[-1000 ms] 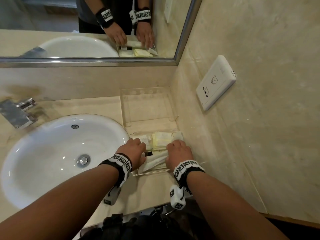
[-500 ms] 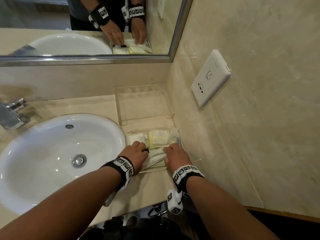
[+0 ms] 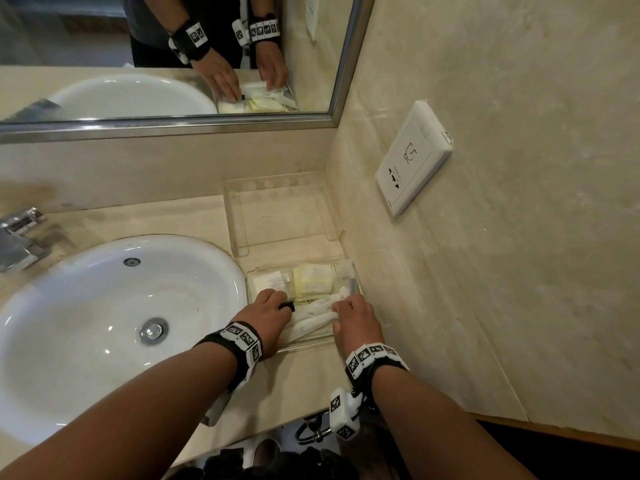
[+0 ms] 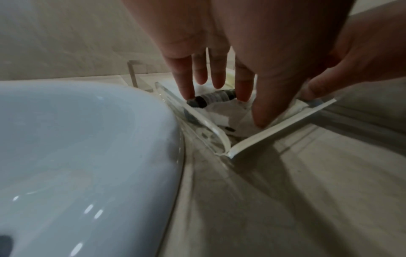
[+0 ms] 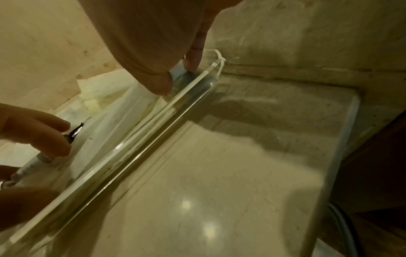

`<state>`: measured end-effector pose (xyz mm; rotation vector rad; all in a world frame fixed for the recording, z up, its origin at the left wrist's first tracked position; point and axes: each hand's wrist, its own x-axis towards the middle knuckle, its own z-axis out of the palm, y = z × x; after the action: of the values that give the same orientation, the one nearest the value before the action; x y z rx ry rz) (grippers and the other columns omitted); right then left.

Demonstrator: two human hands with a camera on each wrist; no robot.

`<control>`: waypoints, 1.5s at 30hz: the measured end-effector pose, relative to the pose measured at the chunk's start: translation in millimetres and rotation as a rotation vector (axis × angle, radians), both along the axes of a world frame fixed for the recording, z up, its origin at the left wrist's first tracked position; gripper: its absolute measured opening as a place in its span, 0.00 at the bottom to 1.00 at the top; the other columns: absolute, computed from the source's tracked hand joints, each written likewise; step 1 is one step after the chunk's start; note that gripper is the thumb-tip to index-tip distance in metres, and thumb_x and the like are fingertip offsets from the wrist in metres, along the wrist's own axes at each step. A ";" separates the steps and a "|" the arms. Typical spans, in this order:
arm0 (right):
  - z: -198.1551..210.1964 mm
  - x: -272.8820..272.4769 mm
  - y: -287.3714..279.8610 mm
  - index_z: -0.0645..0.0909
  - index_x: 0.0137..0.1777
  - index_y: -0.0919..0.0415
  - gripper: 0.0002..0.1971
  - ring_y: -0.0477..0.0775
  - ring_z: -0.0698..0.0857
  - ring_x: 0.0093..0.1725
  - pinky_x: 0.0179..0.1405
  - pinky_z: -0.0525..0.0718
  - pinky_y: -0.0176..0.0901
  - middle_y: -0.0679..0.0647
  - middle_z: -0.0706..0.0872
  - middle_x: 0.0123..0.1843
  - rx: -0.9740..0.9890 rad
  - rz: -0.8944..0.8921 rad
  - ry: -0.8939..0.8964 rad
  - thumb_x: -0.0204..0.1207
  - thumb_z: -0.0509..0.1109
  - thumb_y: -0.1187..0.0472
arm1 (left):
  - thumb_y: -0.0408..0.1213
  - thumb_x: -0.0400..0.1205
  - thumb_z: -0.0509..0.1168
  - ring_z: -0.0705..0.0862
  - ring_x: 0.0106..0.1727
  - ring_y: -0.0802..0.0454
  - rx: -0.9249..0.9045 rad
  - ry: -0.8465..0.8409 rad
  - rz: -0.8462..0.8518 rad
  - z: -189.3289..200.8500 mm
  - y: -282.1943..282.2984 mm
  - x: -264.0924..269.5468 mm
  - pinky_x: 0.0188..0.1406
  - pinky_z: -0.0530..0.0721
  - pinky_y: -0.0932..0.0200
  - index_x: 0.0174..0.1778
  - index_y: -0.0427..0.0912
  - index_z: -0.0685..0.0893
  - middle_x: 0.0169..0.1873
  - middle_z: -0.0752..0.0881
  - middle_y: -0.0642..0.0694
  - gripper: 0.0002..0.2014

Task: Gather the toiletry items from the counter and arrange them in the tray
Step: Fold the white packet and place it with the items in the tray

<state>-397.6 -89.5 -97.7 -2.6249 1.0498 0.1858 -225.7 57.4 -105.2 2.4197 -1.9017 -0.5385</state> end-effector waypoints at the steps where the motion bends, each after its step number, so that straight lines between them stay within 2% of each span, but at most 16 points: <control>1: -0.4 0.4 0.3 0.81 0.67 0.51 0.15 0.55 0.76 0.62 0.60 0.78 0.44 0.52 0.76 0.66 0.009 -0.008 -0.003 0.81 0.70 0.59 | 0.41 0.67 0.75 0.75 0.65 0.39 0.008 -0.003 0.004 -2.1 -0.1 -0.3 0.44 0.89 0.47 0.50 0.42 0.84 0.62 0.79 0.40 0.17; 4: -1.3 1.4 0.5 0.81 0.67 0.50 0.15 0.55 0.76 0.62 0.61 0.77 0.44 0.51 0.76 0.65 0.025 -0.025 -0.007 0.81 0.70 0.60 | 0.37 0.69 0.74 0.73 0.66 0.39 0.011 -0.019 0.010 -5.8 -0.4 -1.9 0.42 0.89 0.49 0.52 0.42 0.82 0.64 0.78 0.41 0.16; 10: 0.4 -2.1 -2.6 0.82 0.66 0.50 0.19 0.54 0.79 0.61 0.61 0.79 0.44 0.50 0.77 0.65 0.047 -0.030 -0.004 0.77 0.69 0.63 | 0.37 0.74 0.71 0.71 0.69 0.39 -0.013 -0.029 -0.010 -6.7 -0.9 -2.7 0.46 0.88 0.49 0.56 0.42 0.82 0.68 0.75 0.41 0.15; 14: 6.9 -1.6 -3.8 0.81 0.67 0.46 0.22 0.53 0.79 0.62 0.64 0.78 0.48 0.47 0.78 0.64 0.004 -0.014 0.020 0.73 0.68 0.63 | 0.50 0.69 0.68 0.75 0.65 0.40 -0.071 -0.014 -0.045 -4.4 -0.3 4.8 0.50 0.88 0.46 0.52 0.45 0.85 0.62 0.81 0.43 0.18; 17: 7.8 8.3 -4.6 0.81 0.67 0.47 0.22 0.56 0.77 0.67 0.67 0.77 0.54 0.48 0.78 0.69 -0.059 -0.024 -0.034 0.72 0.67 0.61 | 0.58 0.73 0.60 0.73 0.71 0.39 -0.114 -0.038 0.011 -3.4 -6.5 8.7 0.66 0.80 0.44 0.62 0.48 0.81 0.70 0.78 0.42 0.26; 19: 6.1 20.6 -6.0 0.79 0.72 0.48 0.23 0.58 0.73 0.75 0.73 0.73 0.57 0.50 0.75 0.77 -0.070 -0.004 -0.059 0.76 0.65 0.59 | 0.60 0.76 0.54 0.67 0.78 0.37 -0.109 -0.042 0.080 -3.8 -12.4 9.3 0.75 0.72 0.42 0.70 0.50 0.76 0.77 0.71 0.41 0.30; 22: 2.5 38.8 -9.2 0.66 0.83 0.49 0.26 0.59 0.59 0.86 0.83 0.60 0.58 0.52 0.62 0.88 -0.038 0.103 -0.007 0.84 0.60 0.54 | 0.64 0.77 0.49 0.62 0.82 0.37 -0.097 -0.032 0.154 -4.2 -20.9 8.8 0.78 0.67 0.40 0.77 0.50 0.70 0.81 0.66 0.41 0.34; 26: -7.7 50.4 -15.7 0.55 0.88 0.46 0.28 0.59 0.48 0.89 0.86 0.49 0.60 0.51 0.51 0.91 -0.053 0.232 0.058 0.88 0.54 0.48 | 0.64 0.81 0.47 0.55 0.85 0.38 -0.103 -0.034 0.176 -14.3 -29.0 5.1 0.81 0.60 0.38 0.83 0.50 0.61 0.84 0.60 0.43 0.36; 30: -20.6 53.6 -25.3 0.55 0.88 0.43 0.29 0.58 0.48 0.89 0.85 0.46 0.58 0.51 0.52 0.91 -0.044 0.250 0.067 0.87 0.52 0.43 | 0.64 0.82 0.45 0.53 0.85 0.39 -0.103 -0.042 0.159 -30.1 -32.7 -2.8 0.82 0.55 0.35 0.85 0.47 0.57 0.85 0.58 0.42 0.37; 33: -30.7 52.0 -30.3 0.58 0.86 0.38 0.29 0.58 0.51 0.89 0.86 0.47 0.58 0.50 0.56 0.89 -0.022 0.253 0.039 0.85 0.52 0.40 | 0.65 0.83 0.44 0.56 0.85 0.38 -0.082 -0.039 0.152 -41.4 -33.9 -10.1 0.81 0.55 0.32 0.85 0.44 0.59 0.84 0.60 0.42 0.38; 37: -44.1 49.3 -33.0 0.67 0.81 0.36 0.27 0.60 0.62 0.84 0.84 0.60 0.63 0.51 0.68 0.83 -0.065 0.269 -0.050 0.82 0.57 0.39 | 0.67 0.82 0.45 0.59 0.84 0.38 -0.064 -0.031 0.149 -48.5 -34.7 -11.0 0.78 0.56 0.29 0.83 0.42 0.62 0.83 0.63 0.43 0.40; 40: -51.4 48.8 -34.9 0.71 0.79 0.38 0.27 0.61 0.68 0.79 0.80 0.66 0.63 0.52 0.74 0.79 -0.094 0.276 -0.104 0.79 0.62 0.40 | 0.68 0.82 0.47 0.62 0.83 0.39 -0.044 -0.036 0.134 -45.8 -36.1 -8.3 0.77 0.59 0.26 0.83 0.42 0.64 0.83 0.64 0.44 0.41; 43: -52.9 49.9 -35.5 0.71 0.78 0.41 0.26 0.61 0.71 0.76 0.77 0.70 0.62 0.52 0.76 0.76 -0.101 0.326 -0.113 0.80 0.62 0.42 | 0.70 0.81 0.46 0.67 0.81 0.38 -0.036 -0.033 0.103 -47.5 -35.6 -6.4 0.75 0.63 0.27 0.81 0.40 0.69 0.81 0.68 0.42 0.42; 45: -54.0 51.1 -36.9 0.74 0.77 0.45 0.24 0.61 0.73 0.75 0.74 0.74 0.62 0.52 0.78 0.74 -0.112 0.356 -0.118 0.81 0.61 0.43 | 0.71 0.81 0.44 0.68 0.81 0.39 -0.030 -0.024 0.090 -49.4 -35.8 -4.4 0.75 0.62 0.30 0.80 0.39 0.69 0.81 0.69 0.41 0.44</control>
<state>-346.5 -126.5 -151.7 -2.8666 0.5640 0.0491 -230.0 21.6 -154.7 2.4889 -1.7856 -0.4757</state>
